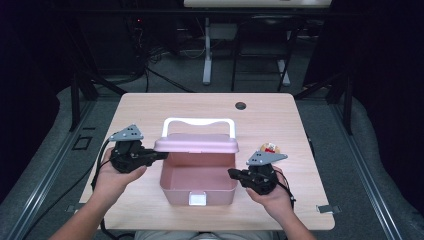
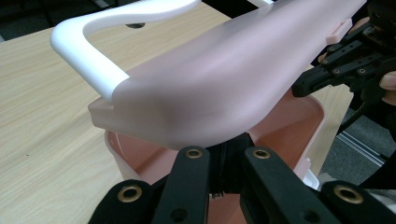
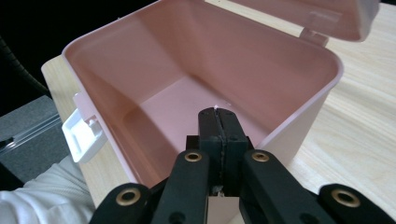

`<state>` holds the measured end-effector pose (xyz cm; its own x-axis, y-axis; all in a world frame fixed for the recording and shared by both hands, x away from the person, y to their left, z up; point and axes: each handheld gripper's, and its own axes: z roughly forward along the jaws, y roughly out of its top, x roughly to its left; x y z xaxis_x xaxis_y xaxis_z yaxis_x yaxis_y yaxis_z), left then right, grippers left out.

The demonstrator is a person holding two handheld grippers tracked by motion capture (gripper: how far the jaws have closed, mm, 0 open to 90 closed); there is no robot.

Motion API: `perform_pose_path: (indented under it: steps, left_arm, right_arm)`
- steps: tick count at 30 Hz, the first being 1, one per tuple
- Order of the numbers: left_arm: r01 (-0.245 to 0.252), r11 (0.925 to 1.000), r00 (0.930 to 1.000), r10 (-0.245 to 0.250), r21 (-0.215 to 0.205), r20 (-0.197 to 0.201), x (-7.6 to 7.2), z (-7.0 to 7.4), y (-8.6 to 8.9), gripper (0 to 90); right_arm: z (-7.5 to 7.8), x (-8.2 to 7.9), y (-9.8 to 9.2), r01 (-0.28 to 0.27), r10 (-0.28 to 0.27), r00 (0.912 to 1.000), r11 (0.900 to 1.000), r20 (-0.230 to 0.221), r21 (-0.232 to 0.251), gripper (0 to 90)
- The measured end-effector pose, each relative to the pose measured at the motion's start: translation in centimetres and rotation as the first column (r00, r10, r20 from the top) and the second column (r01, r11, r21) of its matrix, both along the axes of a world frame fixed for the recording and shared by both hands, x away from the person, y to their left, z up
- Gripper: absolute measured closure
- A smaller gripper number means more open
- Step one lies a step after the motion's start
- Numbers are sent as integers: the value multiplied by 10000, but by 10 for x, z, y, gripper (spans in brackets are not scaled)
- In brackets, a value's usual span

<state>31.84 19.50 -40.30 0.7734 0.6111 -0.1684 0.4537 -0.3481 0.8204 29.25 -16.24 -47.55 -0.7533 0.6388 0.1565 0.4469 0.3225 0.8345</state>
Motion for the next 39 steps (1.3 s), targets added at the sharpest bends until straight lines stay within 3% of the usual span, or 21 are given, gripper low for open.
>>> perform_pose_path:
  steps: [39]
  left_arm:
    - [-165, 9998, 9999, 166, 112, -28, 10, 11, -2, 900]
  right_arm:
    - [-12, -2, 11, -405, 402, 9990, 9990, -182, -198, 900]
